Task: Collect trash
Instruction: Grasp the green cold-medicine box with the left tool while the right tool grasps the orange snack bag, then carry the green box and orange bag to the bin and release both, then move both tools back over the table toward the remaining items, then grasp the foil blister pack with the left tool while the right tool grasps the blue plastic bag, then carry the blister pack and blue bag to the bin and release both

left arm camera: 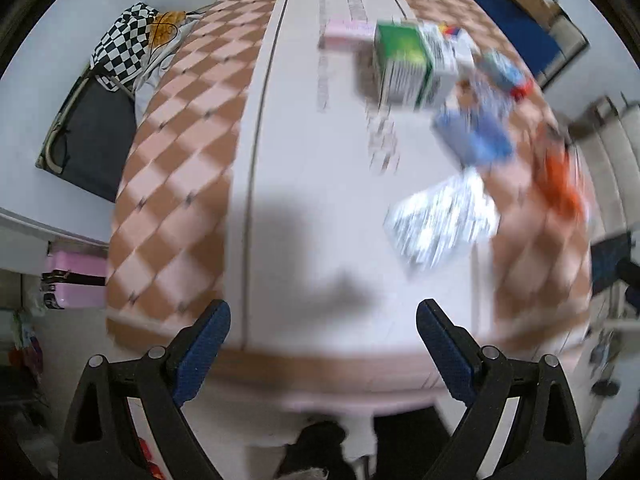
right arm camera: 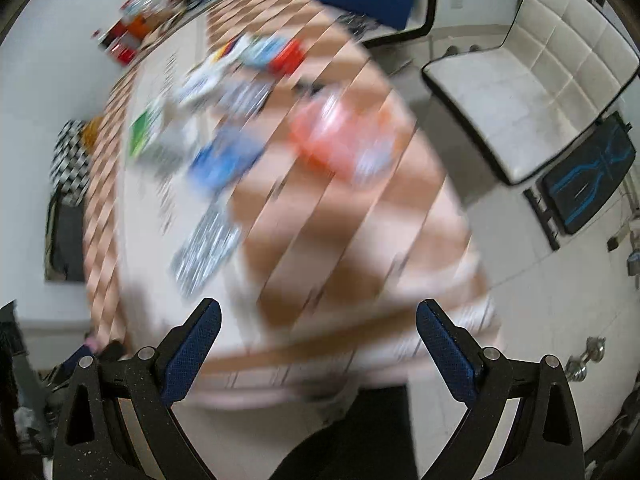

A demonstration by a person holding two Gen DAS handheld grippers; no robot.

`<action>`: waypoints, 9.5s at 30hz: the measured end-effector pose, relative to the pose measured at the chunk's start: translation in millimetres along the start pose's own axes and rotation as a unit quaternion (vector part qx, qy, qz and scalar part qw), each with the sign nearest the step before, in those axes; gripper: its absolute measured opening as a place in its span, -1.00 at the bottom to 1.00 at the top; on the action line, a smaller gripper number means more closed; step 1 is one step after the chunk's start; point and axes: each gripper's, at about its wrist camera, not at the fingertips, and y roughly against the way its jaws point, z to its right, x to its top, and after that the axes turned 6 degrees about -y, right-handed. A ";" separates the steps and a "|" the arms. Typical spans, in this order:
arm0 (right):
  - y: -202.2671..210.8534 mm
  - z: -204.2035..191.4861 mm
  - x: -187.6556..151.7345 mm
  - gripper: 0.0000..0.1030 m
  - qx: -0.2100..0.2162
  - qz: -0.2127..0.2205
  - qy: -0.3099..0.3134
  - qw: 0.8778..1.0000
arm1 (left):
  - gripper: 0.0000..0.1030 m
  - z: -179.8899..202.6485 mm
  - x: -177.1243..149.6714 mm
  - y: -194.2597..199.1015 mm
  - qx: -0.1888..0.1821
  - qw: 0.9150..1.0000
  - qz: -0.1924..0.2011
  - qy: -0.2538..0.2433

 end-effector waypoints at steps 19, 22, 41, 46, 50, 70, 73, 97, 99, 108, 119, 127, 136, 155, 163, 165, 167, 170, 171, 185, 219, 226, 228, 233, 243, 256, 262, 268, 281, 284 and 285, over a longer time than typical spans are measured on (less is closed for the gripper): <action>-122.4 -48.6 135.9 -0.63 0.049 -0.085 0.040 0.994 | 0.83 64.0 209.0 -74.0 -0.004 0.997 -0.068 -0.032; -113.9 -51.8 135.7 -0.76 0.057 -0.077 0.041 0.995 | 0.39 60.5 209.8 -76.3 -0.002 0.998 -0.063 -0.026; -27.4 -72.9 50.3 -0.79 0.052 0.013 0.095 0.994 | 0.39 15.8 104.5 22.3 0.041 0.998 0.045 -0.018; 6.0 -82.8 -21.2 -0.79 0.062 0.038 0.101 0.992 | 0.39 -6.8 42.8 60.2 0.026 0.997 0.075 -0.024; 30.8 -90.2 -91.4 -0.79 0.064 0.059 0.103 0.991 | 0.39 -22.4 -5.1 82.0 0.011 0.995 0.092 -0.032; -77.1 -32.7 -359.3 -0.80 -0.007 -0.079 0.078 0.994 | 0.39 -61.2 -242.0 -3.8 -0.061 0.996 -0.045 -0.046; -126.8 -14.6 -373.6 -0.80 -0.028 -0.107 0.071 0.991 | 0.39 -55.1 -257.8 -58.1 -0.065 0.994 -0.082 -0.040; -435.7 45.6 -394.5 -0.49 -0.052 -0.218 0.049 0.973 | 0.79 -46.1 -289.8 -343.9 -0.108 0.971 -0.216 0.004; -433.5 42.3 -393.0 -0.15 -0.056 -0.217 0.049 0.973 | 0.82 -49.5 -291.2 -339.4 -0.094 0.972 -0.217 0.001; -387.1 19.5 -386.0 0.91 -0.084 -0.186 0.082 0.975 | 0.82 -70.5 -297.3 -296.9 -0.046 0.981 -0.190 0.000; -284.5 -8.3 -382.7 0.93 -0.094 -0.158 0.113 0.976 | 0.82 -69.3 -302.0 -216.8 -0.030 0.986 -0.163 -0.001; -193.3 -19.6 -384.9 0.93 -0.086 -0.147 0.113 0.979 | 0.82 -67.5 -301.8 -146.9 -0.038 0.988 -0.149 -0.003; -65.6 -50.7 -381.1 0.93 -0.054 -0.118 0.115 0.985 | 0.82 -74.4 -287.6 -51.6 -0.046 0.993 -0.106 -0.013; 7.0 -71.6 -108.3 0.93 -0.010 -0.029 0.071 0.997 | 0.83 -56.5 -100.5 -32.2 0.038 0.999 -0.009 -0.014; -81.8 -111.8 59.2 0.63 -0.005 -0.044 0.112 0.993 | 0.82 -53.9 -15.9 -86.7 0.055 0.995 -0.056 0.065; -103.2 -126.9 79.3 0.61 -0.007 -0.051 0.132 0.990 | 0.83 -53.9 -5.5 -95.1 0.058 0.993 -0.067 0.074; -122.8 -140.5 91.5 0.56 -0.016 -0.056 0.159 0.986 | 0.82 -52.7 0.6 -100.3 0.064 0.992 -0.075 0.076; -147.7 -151.6 95.5 -0.03 -0.021 -0.079 0.187 0.979 | 0.82 -48.8 8.8 -103.9 0.076 0.991 -0.089 0.071; -150.0 -150.7 93.6 -0.36 -0.018 -0.084 0.190 0.978 | 0.82 -45.8 11.4 -103.3 0.077 0.991 -0.090 0.066; -109.2 5.1 78.3 -0.67 -0.024 -0.093 0.059 0.994 | 0.83 106.2 63.8 -112.8 -0.051 0.946 -0.131 -0.291; -115.5 -34.3 51.7 -0.71 0.006 -0.071 0.104 0.992 | 0.24 80.2 55.6 -115.7 -0.006 0.991 -0.117 -0.070; -88.8 -33.9 33.6 -0.78 0.022 -0.054 0.094 0.994 | 0.24 61.1 47.4 -68.5 -0.003 0.996 -0.072 -0.051; -78.0 -36.0 22.5 -0.79 0.025 -0.048 0.093 0.994 | 0.24 56.0 34.5 -47.2 -0.011 0.998 -0.056 -0.039; -43.2 -37.9 -17.4 -0.79 0.035 -0.023 0.091 0.995 | 0.24 38.4 8.1 1.4 -0.023 0.999 -0.009 -0.029; 5.0 -27.7 -169.6 -0.79 0.033 0.001 0.056 0.998 | 0.24 -7.6 -84.0 30.2 -0.064 0.996 0.023 -0.056; -102.9 21.3 -348.4 -0.79 -0.024 -0.109 0.017 0.994 | 0.24 -24.7 -237.6 -68.1 -0.120 0.987 -0.094 -0.043; -214.3 48.3 -378.9 -0.79 -0.042 -0.145 -0.005 0.988 | 0.24 -24.4 -263.1 -183.4 -0.152 0.976 -0.154 0.009; -316.4 70.3 -381.4 -0.79 -0.047 -0.164 -0.019 0.985 | 0.25 -16.9 -265.5 -286.1 -0.163 0.969 -0.185 0.018; -439.7 60.0 -387.0 -0.12 -0.041 -0.195 -0.003 0.980 | 0.84 -42.7 -283.6 -354.3 -0.156 0.965 -0.205 0.050; -440.7 53.8 -387.2 0.38 -0.040 -0.191 0.004 0.981 | 0.84 -47.8 -287.3 -347.0 -0.136 0.969 -0.200 0.044; -437.2 51.1 -387.7 0.57 -0.042 -0.187 0.011 0.981 | 0.84 -49.0 -288.5 -342.8 -0.127 0.971 -0.197 0.041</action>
